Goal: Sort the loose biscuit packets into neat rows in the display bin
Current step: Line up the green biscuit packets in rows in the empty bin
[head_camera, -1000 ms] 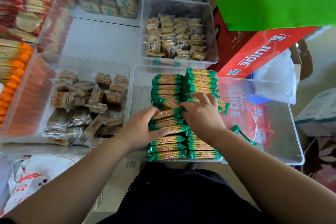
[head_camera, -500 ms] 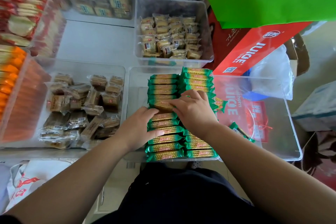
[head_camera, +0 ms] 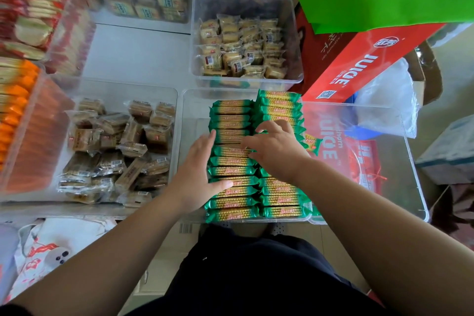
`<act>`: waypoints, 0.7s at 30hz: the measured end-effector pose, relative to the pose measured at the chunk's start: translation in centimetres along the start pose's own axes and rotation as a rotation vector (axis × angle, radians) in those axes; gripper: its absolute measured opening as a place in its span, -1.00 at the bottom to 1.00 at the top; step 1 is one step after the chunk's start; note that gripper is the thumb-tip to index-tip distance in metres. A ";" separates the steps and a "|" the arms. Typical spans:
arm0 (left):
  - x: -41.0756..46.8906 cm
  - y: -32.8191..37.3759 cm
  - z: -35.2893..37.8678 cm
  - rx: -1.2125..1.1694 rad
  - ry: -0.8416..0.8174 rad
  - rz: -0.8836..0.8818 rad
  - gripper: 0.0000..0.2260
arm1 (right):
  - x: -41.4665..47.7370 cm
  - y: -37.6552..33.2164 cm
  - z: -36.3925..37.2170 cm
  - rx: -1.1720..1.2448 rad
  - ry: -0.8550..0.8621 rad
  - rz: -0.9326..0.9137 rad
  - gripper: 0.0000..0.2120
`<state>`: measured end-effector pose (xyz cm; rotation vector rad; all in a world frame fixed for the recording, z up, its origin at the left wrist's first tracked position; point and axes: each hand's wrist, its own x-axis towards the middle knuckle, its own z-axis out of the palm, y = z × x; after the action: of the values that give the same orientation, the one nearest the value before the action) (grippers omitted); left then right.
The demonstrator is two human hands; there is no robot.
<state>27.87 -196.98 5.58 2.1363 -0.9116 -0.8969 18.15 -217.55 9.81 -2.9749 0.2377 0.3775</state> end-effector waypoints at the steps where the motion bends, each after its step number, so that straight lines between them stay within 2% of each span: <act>1: 0.3 0.0 0.0 0.036 -0.037 0.010 -0.02 | -0.1 0.0 0.3 -0.021 0.017 -0.023 -0.71; 3: 0.7 -0.1 -0.1 0.072 -0.081 0.015 -0.12 | -0.5 0.2 0.8 -0.004 0.089 -0.073 -0.68; 5: 0.8 0.1 -0.1 0.056 -0.100 0.007 -0.23 | -1.3 0.7 0.9 0.131 0.228 -0.060 -0.71; 8: 0.8 0.4 -0.2 0.054 -0.084 -0.010 -0.34 | -3.4 3.3 1.1 0.357 0.472 0.128 -0.74; 10: 1.0 0.9 -0.1 0.076 -0.046 -0.028 -0.38 | -5.4 6.0 1.8 0.446 0.532 0.307 -0.79; 11: 1.2 1.3 0.0 0.089 -0.025 -0.047 -0.40 | -6.4 7.6 2.4 0.471 0.510 0.402 -0.81; 13: 1.5 2.2 0.5 0.124 0.042 -0.088 -0.46 | -8.4 10.9 4.1 0.501 0.352 0.588 -0.79; 16: 1.7 3.3 1.6 0.190 0.181 -0.123 -0.48 | -10.9 14.6 6.8 0.499 -0.077 0.807 -0.56; 18: 1.5 3.7 2.2 0.224 0.233 -0.149 -0.47 | -11.9 16.0 8.4 0.508 -0.302 0.839 -0.32; 21: 1.0 4.2 3.0 0.323 0.288 -0.209 -0.46 | -12.5 17.4 10.4 0.443 -0.506 0.755 -0.03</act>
<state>24.62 -200.91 6.80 2.5937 -0.7326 -0.5411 0.79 -231.31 1.10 -2.1619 1.1927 0.9737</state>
